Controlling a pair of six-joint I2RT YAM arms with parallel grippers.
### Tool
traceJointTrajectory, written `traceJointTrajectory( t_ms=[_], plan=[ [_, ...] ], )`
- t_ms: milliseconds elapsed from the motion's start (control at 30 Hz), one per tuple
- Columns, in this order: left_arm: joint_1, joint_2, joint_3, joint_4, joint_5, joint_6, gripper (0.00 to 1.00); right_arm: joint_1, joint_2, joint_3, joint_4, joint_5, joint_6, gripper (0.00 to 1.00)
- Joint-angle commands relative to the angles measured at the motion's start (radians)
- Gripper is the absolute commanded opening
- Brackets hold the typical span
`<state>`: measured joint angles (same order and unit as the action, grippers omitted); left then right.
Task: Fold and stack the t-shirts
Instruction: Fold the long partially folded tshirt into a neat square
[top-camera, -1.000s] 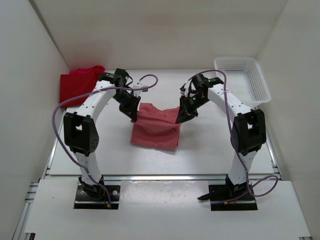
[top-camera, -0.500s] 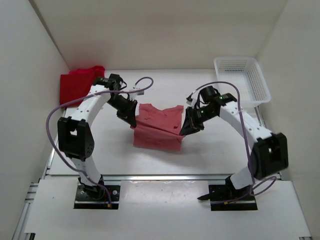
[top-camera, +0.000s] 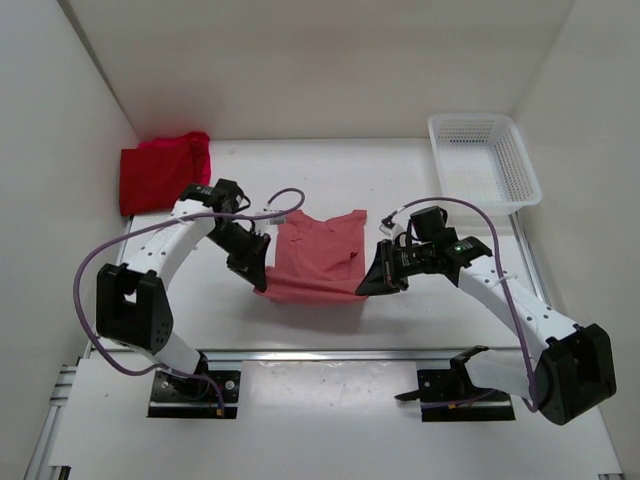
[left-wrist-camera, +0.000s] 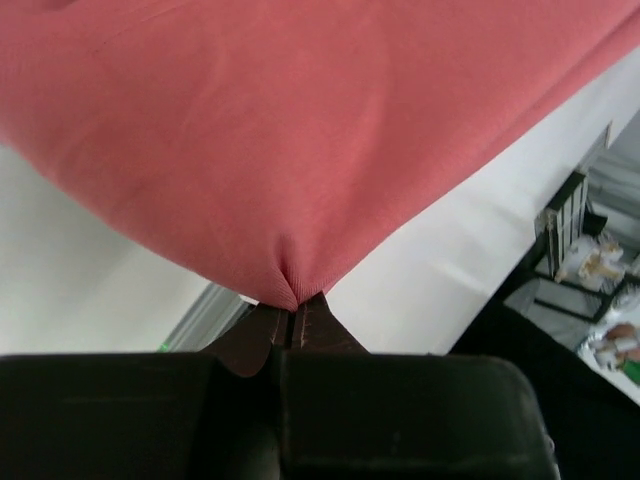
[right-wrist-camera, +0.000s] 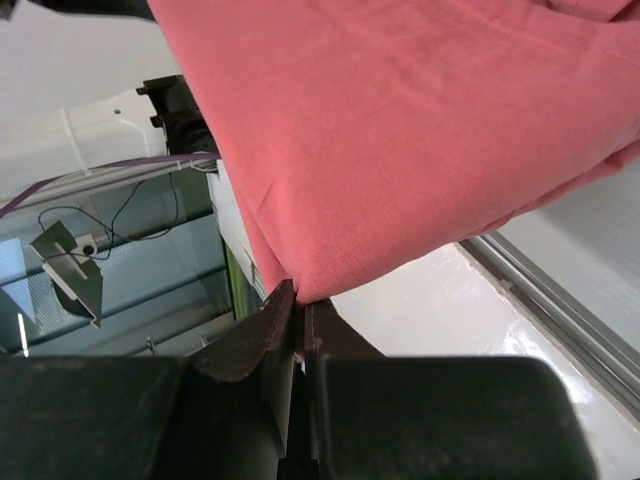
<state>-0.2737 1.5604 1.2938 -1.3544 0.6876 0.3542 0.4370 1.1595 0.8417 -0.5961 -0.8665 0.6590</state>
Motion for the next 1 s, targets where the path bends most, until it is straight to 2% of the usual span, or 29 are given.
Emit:
traceJointTrajectory(
  t_ms=[0,167,233,367,500,733,833,867,933,967],
  plan=[
    [-0.042,-0.036,-0.036,-0.015,0.021,0.014,0.00,-0.004,0.005,0.034,0.022,-0.034,-0.007,0.00],
    [0.036,0.068,0.030,-0.012,0.058,-0.003,0.00,-0.104,0.038,0.031,0.044,-0.092,-0.031,0.00],
    [0.083,0.120,0.097,-0.018,0.070,-0.009,0.00,-0.122,0.107,0.060,0.035,-0.095,-0.076,0.00],
    [0.090,0.232,0.194,-0.012,0.067,-0.009,0.00,-0.150,0.271,0.138,0.042,-0.138,-0.137,0.00],
    [0.088,0.332,0.268,0.012,0.079,-0.041,0.00,-0.196,0.421,0.252,0.033,-0.143,-0.194,0.00],
    [0.140,0.492,0.419,0.061,0.087,-0.101,0.00,-0.251,0.695,0.531,-0.113,-0.108,-0.314,0.00],
    [0.154,0.553,0.492,0.099,0.087,-0.148,0.09,-0.273,0.764,0.579,-0.097,-0.109,-0.308,0.00],
    [0.157,0.564,0.524,0.110,0.093,-0.164,0.16,-0.279,0.782,0.594,-0.091,-0.108,-0.300,0.00],
    [0.160,0.608,0.564,0.129,0.113,-0.173,0.30,-0.288,0.816,0.615,-0.065,-0.097,-0.288,0.16],
    [0.154,0.615,0.587,0.132,0.112,-0.184,0.33,-0.288,0.838,0.617,-0.050,-0.107,-0.279,0.21]
  ],
)
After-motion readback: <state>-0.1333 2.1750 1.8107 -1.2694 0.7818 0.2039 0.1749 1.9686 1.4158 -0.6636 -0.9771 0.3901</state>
